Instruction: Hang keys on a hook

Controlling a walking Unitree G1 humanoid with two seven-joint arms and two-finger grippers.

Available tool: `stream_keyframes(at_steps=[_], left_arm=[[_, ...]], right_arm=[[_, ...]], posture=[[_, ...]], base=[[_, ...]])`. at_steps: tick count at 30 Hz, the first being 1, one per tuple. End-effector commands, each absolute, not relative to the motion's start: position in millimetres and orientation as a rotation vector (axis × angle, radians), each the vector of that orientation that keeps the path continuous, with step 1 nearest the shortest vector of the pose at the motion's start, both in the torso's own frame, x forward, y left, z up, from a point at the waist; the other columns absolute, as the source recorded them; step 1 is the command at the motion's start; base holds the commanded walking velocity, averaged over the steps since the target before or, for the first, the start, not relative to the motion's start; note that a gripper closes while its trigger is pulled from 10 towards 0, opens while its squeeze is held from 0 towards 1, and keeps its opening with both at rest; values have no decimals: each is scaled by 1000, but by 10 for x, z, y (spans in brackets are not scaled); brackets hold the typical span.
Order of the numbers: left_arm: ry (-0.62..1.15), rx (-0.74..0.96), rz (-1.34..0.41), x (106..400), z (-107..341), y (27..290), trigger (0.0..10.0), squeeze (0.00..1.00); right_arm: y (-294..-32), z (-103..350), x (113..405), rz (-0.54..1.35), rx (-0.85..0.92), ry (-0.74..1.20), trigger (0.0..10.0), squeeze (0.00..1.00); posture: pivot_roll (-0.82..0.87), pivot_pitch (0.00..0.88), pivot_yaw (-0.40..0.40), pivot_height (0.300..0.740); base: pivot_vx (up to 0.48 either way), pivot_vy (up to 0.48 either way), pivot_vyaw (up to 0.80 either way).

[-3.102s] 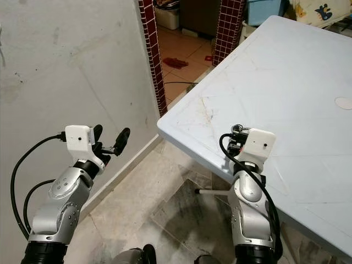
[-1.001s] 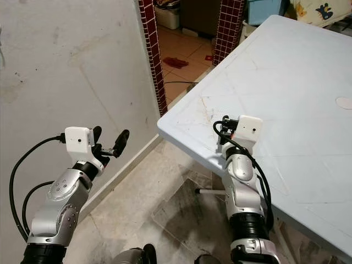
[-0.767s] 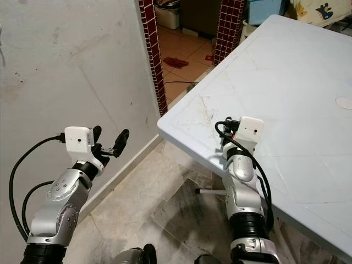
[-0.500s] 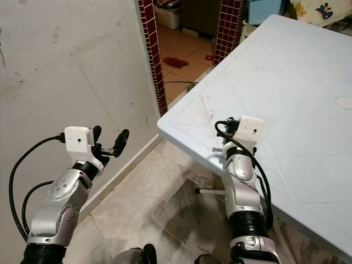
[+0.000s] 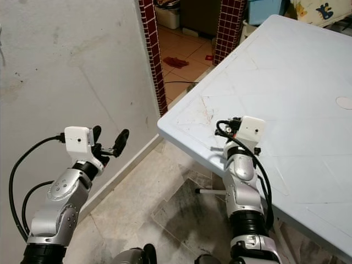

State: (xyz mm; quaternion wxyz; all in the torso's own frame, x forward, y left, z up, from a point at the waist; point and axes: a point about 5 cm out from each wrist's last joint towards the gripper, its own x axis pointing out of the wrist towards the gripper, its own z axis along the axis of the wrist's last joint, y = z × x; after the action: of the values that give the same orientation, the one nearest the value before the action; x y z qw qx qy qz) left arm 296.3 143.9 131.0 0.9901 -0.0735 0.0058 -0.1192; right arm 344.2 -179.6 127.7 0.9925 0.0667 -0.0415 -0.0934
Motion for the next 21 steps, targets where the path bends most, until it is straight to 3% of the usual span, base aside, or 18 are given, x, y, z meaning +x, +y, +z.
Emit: stream_keyframes(at_steps=[1,9,14,21], left_arm=[[9,-133,-222,2959,1320,1489,10000,0],[5,-136,-220,2965,1316,1478,10000,0],[4,-141,-220,2976,1307,1460,10000,0],[-2,-148,-227,3008,1312,1429,10000,0]], right_arm=[[-1801,1242,3446,-193,140,-67,0,0],[-1891,1389,3437,-185,112,-138,0,0],[-2064,1660,3393,-190,15,-249,0,0],[-2091,1832,3324,-140,-106,-317,0,0]], posture=[[6,164,98,740],[-1,159,93,740],[-16,153,92,740],[-34,149,94,740]], base=[[0,0,0],[0,0,0],[0,0,0],[0,0,0]])
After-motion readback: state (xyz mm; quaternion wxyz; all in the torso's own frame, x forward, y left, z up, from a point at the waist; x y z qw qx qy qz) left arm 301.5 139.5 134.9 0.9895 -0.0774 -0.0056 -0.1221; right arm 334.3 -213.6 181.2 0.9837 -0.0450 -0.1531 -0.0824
